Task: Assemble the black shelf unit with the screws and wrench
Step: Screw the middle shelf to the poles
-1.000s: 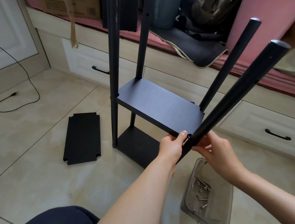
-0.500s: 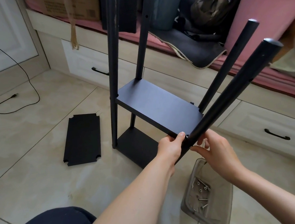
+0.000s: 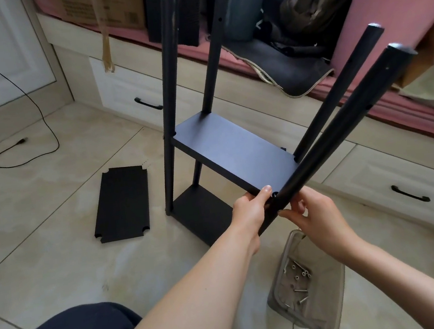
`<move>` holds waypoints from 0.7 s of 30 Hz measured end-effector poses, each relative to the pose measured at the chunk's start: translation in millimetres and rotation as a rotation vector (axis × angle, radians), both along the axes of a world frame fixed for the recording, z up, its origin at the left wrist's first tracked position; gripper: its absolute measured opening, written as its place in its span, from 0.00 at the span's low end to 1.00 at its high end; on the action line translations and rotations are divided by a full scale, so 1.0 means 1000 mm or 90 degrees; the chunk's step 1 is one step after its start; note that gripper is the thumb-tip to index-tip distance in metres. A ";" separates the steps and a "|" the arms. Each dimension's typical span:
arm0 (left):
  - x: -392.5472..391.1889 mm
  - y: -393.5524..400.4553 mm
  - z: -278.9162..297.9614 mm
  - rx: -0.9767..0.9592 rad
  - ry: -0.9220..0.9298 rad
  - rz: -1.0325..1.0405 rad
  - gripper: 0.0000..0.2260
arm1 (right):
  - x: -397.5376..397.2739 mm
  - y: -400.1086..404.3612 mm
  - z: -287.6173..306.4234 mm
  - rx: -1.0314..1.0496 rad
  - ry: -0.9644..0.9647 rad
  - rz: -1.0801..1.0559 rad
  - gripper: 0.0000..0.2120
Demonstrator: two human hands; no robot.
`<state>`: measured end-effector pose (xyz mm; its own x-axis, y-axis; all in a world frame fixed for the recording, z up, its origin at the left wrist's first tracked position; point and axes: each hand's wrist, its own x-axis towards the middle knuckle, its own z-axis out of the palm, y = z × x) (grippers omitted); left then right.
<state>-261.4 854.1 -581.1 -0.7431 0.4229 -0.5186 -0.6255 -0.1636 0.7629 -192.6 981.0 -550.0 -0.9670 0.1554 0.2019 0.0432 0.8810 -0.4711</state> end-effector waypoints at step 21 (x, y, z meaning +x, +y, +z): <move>0.006 -0.010 0.011 -0.177 0.090 -0.072 0.16 | -0.011 -0.001 0.002 -0.521 -0.113 -0.106 0.32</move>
<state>-255.0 844.4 -570.3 -0.7720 0.3638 -0.5212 -0.5131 0.1274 0.8488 -203.6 979.6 -548.4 -0.9254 0.3292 -0.1879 0.2751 0.2424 -0.9304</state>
